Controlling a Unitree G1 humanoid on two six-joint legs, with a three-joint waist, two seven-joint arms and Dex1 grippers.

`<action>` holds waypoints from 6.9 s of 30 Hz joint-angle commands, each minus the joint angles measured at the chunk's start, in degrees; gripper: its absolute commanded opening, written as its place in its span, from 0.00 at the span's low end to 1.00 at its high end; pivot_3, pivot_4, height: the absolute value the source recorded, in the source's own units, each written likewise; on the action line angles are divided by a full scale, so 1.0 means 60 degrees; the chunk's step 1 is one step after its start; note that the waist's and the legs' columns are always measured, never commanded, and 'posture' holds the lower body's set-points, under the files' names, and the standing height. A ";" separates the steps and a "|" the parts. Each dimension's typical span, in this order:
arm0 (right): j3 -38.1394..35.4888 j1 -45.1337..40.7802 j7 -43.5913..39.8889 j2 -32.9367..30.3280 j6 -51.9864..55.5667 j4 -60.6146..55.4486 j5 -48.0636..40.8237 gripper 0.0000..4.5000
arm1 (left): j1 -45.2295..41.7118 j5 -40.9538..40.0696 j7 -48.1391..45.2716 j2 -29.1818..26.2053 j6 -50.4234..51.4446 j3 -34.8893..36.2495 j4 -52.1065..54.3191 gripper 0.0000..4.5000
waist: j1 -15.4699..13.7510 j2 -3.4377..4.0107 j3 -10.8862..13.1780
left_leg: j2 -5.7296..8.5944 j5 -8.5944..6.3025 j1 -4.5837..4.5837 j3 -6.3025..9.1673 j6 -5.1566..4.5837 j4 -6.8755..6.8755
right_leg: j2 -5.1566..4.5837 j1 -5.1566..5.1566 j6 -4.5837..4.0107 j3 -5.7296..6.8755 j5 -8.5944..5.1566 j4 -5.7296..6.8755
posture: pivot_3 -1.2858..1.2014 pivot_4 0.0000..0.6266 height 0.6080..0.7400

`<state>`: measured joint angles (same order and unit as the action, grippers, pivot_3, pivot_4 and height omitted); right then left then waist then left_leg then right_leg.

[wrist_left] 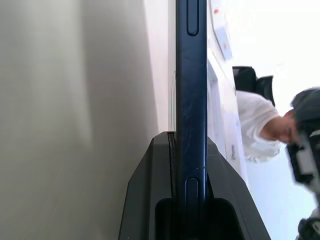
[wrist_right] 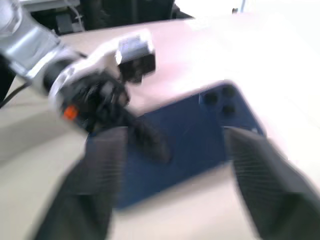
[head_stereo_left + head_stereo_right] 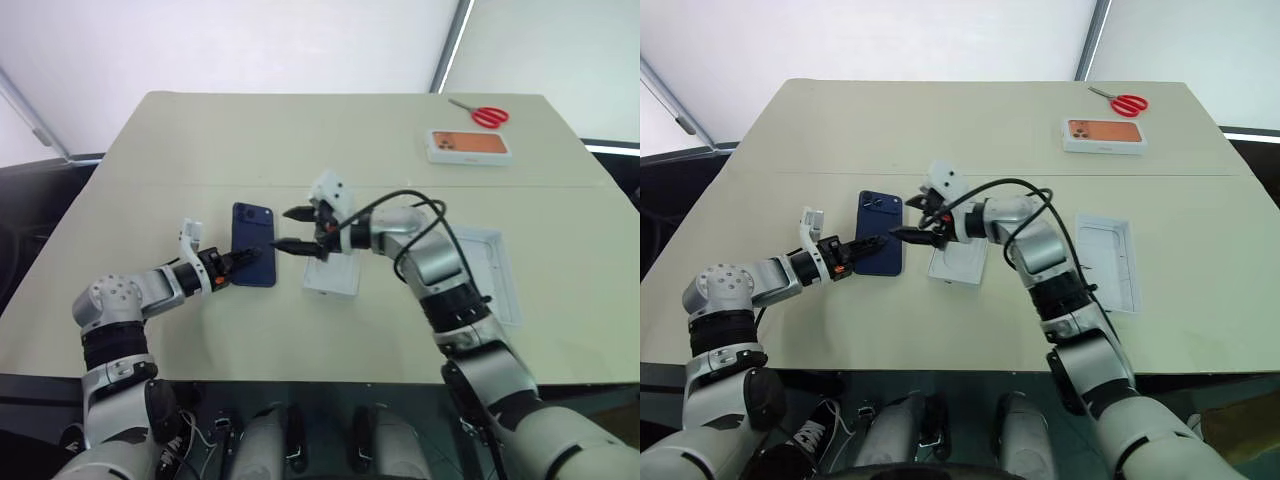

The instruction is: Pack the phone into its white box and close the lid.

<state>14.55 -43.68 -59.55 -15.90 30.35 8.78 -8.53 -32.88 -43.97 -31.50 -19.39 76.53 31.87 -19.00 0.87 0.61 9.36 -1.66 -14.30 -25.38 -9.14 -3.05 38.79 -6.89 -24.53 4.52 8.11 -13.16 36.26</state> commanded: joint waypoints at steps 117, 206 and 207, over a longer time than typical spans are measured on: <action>-0.2507 0.3350 -0.0206 -0.5397 -0.0997 -0.1671 -0.1078 0.92 | -0.2049 -0.1082 0.2306 0.4096 -0.1125 -0.2524 -0.0637 0.00 | -0.0252 -0.0147 0.0150 | 0.0001 -0.0019 -0.0035 0.0006 -0.0038 0.0019 | -0.0038 -0.0010 -0.0003 0.0029 0.0005 -0.0031 | 0.52 0.24 0.98; -0.1947 0.2158 0.0765 -0.3533 -0.0921 -0.1561 -0.0920 0.01 | -0.1711 0.2033 0.0825 0.1771 -0.2186 -0.5355 0.0913 0.01 | -0.0226 -0.0131 0.0157 | -0.0010 -0.0001 -0.0028 0.0004 -0.0053 0.0035 | -0.0021 -0.0002 -0.0003 0.0024 0.0005 -0.0020 | 0.52 0.24 0.98; -0.1833 0.2156 0.0857 -0.3315 -0.0787 -0.1781 -0.0977 0.01 | -0.1696 0.2007 0.0830 0.1750 -0.2130 -0.5325 0.0934 0.01 | -0.0221 -0.0131 0.0157 | -0.0011 -0.0001 -0.0028 0.0005 -0.0054 0.0035 | -0.0021 -0.0002 -0.0003 0.0024 0.0005 -0.0020 | 0.52 0.24 0.98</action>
<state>3.71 -29.57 -55.11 -37.39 24.38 2.39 -12.07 -42.80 -31.76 -25.91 -8.73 63.63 -0.85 -15.59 -0.46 -0.17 10.30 -1.74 -14.31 -25.54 -9.10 -3.37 39.00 -7.01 -24.54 4.50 8.26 -13.13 36.14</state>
